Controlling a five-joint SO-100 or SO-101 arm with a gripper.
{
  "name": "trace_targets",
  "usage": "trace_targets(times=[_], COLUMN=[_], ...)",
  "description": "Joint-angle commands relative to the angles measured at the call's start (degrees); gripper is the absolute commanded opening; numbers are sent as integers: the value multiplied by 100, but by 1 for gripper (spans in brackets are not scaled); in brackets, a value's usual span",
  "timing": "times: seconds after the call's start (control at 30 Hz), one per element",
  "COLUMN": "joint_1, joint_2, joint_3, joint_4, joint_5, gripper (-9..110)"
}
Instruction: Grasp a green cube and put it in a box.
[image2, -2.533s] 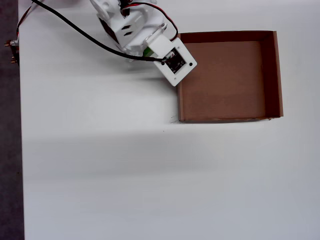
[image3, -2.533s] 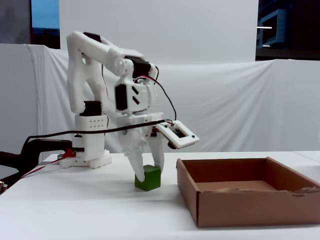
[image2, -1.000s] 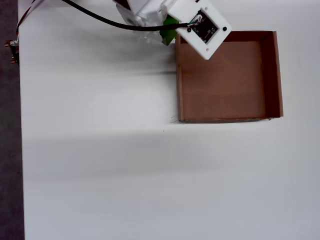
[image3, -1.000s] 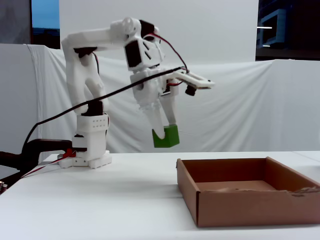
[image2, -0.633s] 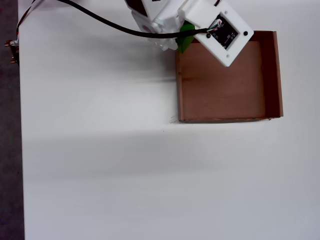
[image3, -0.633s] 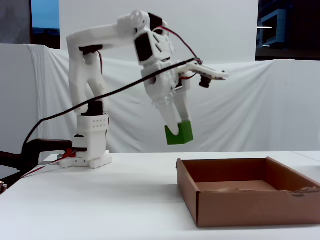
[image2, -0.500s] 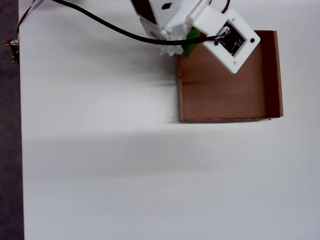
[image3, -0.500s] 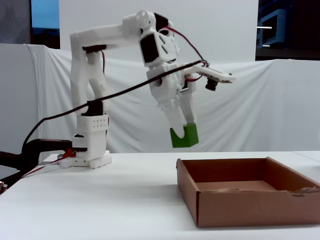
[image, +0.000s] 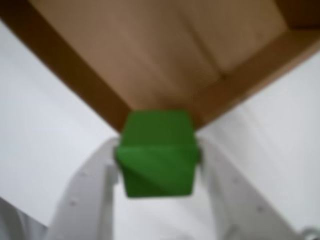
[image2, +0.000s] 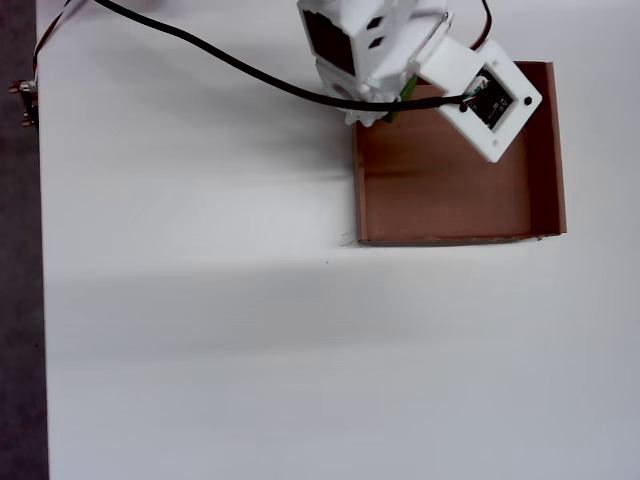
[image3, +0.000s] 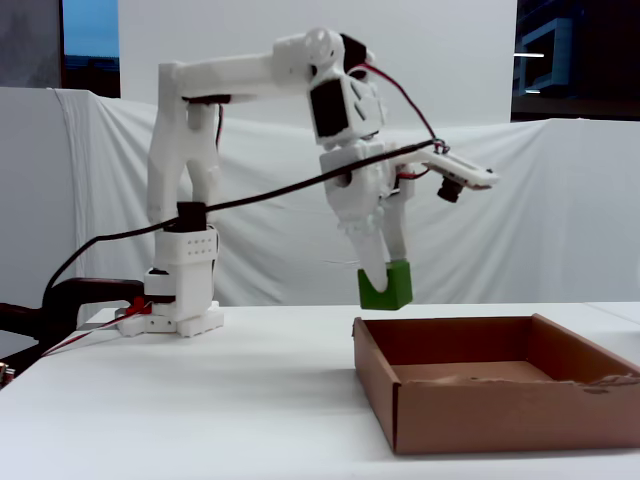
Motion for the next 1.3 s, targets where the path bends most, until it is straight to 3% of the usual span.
trace_targets(times=[0.0,1.27], joint_1=[-62,-176], joint_2=[0,-1644], joint_3=[-475,-1723], joint_4=[9,-79], joint_5=[-123,-70], gripper=[14,14])
